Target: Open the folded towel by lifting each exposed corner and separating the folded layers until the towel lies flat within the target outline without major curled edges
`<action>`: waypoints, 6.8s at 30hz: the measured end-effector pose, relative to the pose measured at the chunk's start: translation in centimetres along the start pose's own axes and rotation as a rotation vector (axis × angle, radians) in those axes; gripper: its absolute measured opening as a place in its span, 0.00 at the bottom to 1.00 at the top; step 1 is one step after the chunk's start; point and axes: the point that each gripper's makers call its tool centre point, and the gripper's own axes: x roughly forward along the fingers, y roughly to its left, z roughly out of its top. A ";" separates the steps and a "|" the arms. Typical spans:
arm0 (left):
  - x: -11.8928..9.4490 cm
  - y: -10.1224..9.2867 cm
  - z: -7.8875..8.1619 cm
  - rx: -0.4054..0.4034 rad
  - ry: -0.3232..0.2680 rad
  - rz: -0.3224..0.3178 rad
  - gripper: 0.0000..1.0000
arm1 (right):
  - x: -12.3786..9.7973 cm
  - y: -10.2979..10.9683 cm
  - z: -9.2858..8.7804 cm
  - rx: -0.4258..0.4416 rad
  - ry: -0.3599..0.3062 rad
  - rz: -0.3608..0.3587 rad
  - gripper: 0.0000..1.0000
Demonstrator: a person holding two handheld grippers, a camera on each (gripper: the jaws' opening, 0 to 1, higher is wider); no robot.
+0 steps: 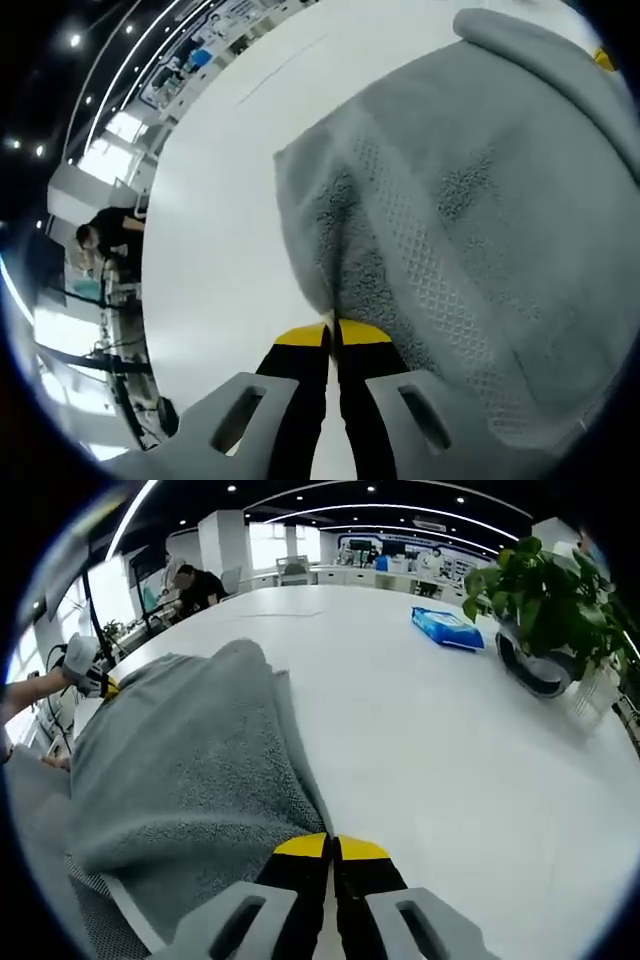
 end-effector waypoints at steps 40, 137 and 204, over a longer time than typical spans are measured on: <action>-1.1 3.6 -5.1 0.044 0.097 0.070 0.01 | -3.3 -8.2 -3.1 0.040 0.031 -0.147 0.00; -1.2 -4.0 3.7 -0.444 -0.404 -0.257 0.71 | 2.2 1.0 2.1 -0.148 -0.077 0.088 0.86; -17.0 -9.2 7.3 -0.558 -0.810 -0.172 0.93 | -12.2 4.8 6.7 -0.007 -0.622 -0.041 1.00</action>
